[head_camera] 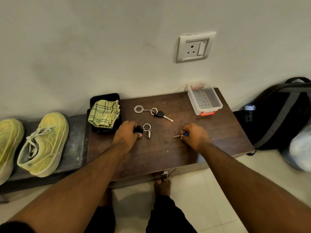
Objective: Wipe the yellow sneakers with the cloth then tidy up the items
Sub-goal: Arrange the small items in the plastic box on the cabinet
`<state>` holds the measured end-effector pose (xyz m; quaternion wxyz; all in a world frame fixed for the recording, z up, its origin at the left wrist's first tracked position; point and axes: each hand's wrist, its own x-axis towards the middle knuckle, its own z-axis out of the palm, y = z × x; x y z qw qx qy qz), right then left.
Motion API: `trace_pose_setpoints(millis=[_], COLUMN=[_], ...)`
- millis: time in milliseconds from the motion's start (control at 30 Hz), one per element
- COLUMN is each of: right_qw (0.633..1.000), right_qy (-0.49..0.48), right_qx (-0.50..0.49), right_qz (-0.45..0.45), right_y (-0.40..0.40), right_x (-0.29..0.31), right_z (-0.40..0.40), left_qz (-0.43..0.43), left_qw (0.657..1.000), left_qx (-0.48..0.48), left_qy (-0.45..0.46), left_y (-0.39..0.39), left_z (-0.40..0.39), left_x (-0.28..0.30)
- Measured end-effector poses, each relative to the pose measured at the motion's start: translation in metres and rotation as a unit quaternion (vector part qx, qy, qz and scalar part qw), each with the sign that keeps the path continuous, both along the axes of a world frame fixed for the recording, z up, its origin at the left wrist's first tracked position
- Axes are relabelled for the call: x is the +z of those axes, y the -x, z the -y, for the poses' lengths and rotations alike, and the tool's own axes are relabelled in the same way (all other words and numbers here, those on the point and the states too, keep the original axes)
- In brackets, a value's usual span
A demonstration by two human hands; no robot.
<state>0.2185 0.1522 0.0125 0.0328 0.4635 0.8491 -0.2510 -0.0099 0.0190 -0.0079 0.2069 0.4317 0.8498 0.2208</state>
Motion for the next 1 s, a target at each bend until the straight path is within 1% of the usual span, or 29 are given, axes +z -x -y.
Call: trace_pose_setpoints(millis=[67, 133, 233, 267, 333, 367, 433, 500, 567, 667, 800, 933, 1000], right_qw=[1.0, 0.998, 0.984, 0.977, 0.965, 0.96, 0.948, 0.936, 0.934, 0.938, 0.96, 0.96, 0.965], right_qy=[-0.011, -0.039, -0.084, -0.097, -0.109, -0.108, -0.099, -0.085, -0.091, -0.101, -0.124, -0.123, -0.147], right_qx=[-0.003, 0.001, 0.0, 0.0, -0.007, -0.019, -0.063, -0.113, -0.141, -0.152, -0.138, -0.202, -0.197], right_qz=[-0.02, -0.058, -0.155, -0.189, -0.238, -0.257, -0.296, -0.322, -0.316, -0.293, -0.209, -0.149, -0.087], right_y=[-0.001, -0.005, -0.014, -0.017, -0.024, -0.027, -0.031, -0.033, -0.034, -0.035, -0.027, -0.017, -0.014], right_x=[0.002, 0.009, 0.032, 0.042, 0.064, 0.072, 0.083, 0.088, 0.088, 0.079, 0.06, 0.037, 0.026], right_z=[0.002, -0.001, -0.012, -0.017, -0.029, -0.037, -0.059, -0.084, -0.104, -0.13, -0.148, -0.16, -0.162], left_qz=[0.031, 0.073, 0.115, 0.135, 0.209, 0.244, 0.287, 0.329, 0.349, 0.322, 0.262, 0.144, 0.086], left_qw=[0.999, 0.993, 0.977, 0.97, 0.944, 0.929, 0.905, 0.885, 0.879, 0.893, 0.925, 0.963, 0.975], left_qx=[0.01, 0.012, 0.013, 0.014, 0.019, 0.022, 0.03, 0.034, 0.032, 0.017, -0.026, -0.054, -0.062], left_qy=[-0.029, -0.091, -0.178, -0.204, -0.255, -0.277, -0.312, -0.327, -0.324, -0.315, -0.276, -0.223, -0.193], left_y=[0.0, -0.007, -0.027, -0.035, -0.05, -0.057, -0.071, -0.083, -0.089, -0.09, -0.089, -0.095, -0.097], left_z=[-0.002, -0.008, -0.029, -0.039, -0.063, -0.075, -0.103, -0.131, -0.157, -0.195, -0.236, -0.263, -0.27], left_x=[0.004, 0.012, 0.039, 0.05, 0.067, 0.074, 0.088, 0.098, 0.099, 0.09, 0.075, 0.055, 0.046])
